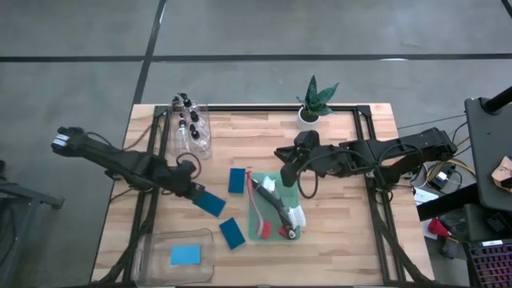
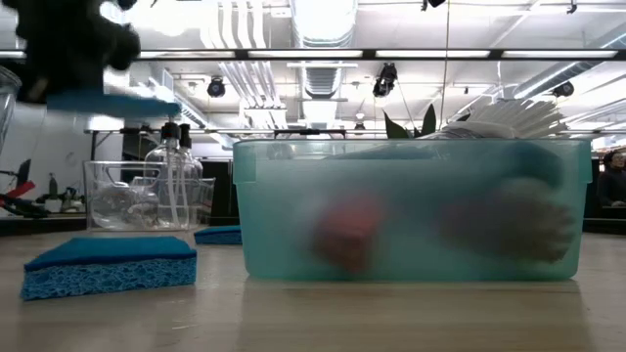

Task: Pick & Place Kitchen Sink Supplies
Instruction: Put the blue sponge into the bottom transparent bin

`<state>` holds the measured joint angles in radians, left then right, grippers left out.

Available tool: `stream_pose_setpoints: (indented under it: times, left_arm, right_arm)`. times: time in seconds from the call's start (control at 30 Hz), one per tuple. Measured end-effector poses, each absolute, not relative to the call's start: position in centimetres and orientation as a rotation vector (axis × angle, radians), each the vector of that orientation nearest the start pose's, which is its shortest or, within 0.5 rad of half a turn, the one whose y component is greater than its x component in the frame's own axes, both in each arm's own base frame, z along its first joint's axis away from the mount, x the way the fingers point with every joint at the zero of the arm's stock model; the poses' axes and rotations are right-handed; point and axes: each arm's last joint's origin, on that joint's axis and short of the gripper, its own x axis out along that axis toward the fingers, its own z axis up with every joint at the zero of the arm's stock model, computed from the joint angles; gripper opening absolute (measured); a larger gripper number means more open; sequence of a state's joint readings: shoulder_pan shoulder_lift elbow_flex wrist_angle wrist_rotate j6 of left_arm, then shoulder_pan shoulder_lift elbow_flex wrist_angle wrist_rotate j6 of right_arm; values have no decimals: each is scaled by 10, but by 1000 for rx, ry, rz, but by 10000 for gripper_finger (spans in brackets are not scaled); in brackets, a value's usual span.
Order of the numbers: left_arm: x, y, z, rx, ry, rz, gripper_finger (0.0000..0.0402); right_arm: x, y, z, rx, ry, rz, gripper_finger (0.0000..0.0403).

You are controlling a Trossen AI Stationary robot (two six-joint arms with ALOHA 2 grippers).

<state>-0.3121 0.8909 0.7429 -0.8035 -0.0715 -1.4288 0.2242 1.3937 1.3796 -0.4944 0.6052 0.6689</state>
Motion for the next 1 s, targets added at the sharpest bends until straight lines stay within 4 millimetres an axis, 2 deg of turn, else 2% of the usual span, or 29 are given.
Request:
stream_pose_setpoints:
  times: [0.1, 0.23, 0.43, 0.6, 0.73, 0.9, 1.0]
  left_arm:
    - [149, -48, 281, -1164, 885, 458, 0]
    - [146, -55, 308, -1264, 859, 408, 0]
    - [142, -84, 326, -1321, 891, 342, 0]
    - [132, -125, 325, -1392, 1016, 343, 0]
    - [114, -158, 317, -1425, 1032, 406, 0]
    - [113, -186, 296, -1324, 1097, 451, 0]
    - [115, -198, 284, -1201, 1097, 441, 0]
  right_arm:
    - [296, 49, 375, 443, 321, -514, 57]
    - [296, 48, 375, 447, 318, -519, 57]
    - [296, 47, 376, 447, 317, -521, 57]
    - [296, 47, 376, 447, 317, -521, 57]
    - [296, 47, 376, 431, 321, -518, 57]
    - [296, 46, 376, 404, 327, -513, 57]
    - [296, 46, 376, 404, 327, -513, 57]
